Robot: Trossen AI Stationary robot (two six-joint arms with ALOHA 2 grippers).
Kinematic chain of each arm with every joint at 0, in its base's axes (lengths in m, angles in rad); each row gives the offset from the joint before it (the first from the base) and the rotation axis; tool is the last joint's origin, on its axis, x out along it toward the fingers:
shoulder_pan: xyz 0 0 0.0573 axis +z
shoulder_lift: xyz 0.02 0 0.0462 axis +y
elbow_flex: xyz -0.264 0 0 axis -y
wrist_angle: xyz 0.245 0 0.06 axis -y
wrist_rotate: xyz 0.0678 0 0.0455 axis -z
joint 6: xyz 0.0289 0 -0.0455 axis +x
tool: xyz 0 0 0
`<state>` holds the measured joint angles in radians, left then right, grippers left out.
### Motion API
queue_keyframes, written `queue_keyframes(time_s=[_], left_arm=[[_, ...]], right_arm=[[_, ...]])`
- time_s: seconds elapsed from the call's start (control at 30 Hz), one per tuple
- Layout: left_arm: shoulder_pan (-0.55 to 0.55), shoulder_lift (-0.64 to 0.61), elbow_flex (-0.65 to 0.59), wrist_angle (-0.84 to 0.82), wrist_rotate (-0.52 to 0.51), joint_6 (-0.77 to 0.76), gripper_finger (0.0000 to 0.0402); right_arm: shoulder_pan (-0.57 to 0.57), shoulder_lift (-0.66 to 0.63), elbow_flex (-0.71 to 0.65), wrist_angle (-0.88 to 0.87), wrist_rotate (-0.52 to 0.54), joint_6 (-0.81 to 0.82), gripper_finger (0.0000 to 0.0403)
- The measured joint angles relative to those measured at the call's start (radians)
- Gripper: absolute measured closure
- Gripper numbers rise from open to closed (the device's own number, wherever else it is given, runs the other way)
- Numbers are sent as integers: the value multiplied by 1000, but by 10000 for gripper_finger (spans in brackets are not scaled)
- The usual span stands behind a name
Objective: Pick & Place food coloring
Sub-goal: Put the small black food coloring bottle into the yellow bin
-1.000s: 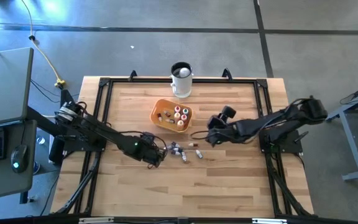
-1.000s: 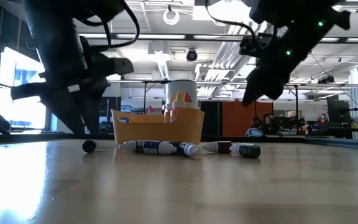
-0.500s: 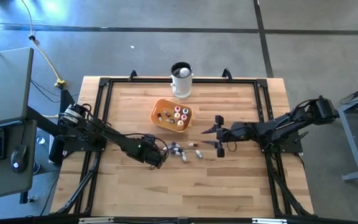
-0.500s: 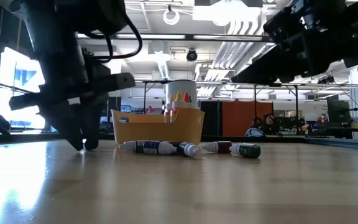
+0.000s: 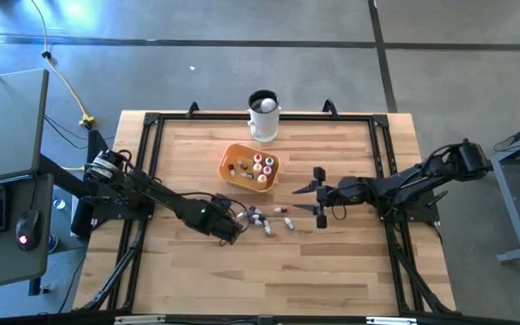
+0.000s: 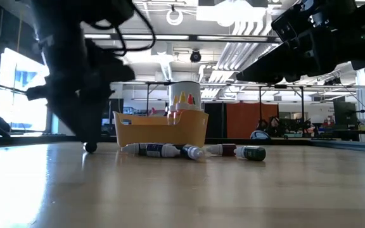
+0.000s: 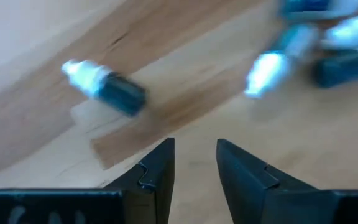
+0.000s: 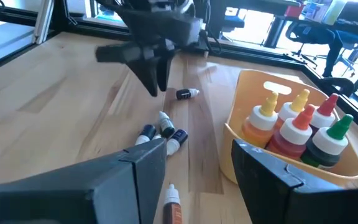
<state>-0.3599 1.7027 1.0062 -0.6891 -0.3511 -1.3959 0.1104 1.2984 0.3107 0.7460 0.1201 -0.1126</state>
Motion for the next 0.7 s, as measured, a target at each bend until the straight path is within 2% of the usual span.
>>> queue_keyframes(time_s=[0.13,0.27,0.37,0.53,0.6,0.7], left_arm=[[7,0,96,-125,-34,110,284],[9,0,202,-302,-63,442,284],[8,0,251,-360,-55,731,284],[24,0,232,-355,18,1262,284],[42,0,199,-347,41,1395,284],[85,0,155,-331,61,1504,284]], right_arm=[[0,0,0,0,0,0,226],[0,0,0,0,0,0,226],[0,0,0,0,0,0,226],[0,1,0,0,0,0,226],[0,1,0,0,0,0,226],[0,1,0,0,-4,1,226]])
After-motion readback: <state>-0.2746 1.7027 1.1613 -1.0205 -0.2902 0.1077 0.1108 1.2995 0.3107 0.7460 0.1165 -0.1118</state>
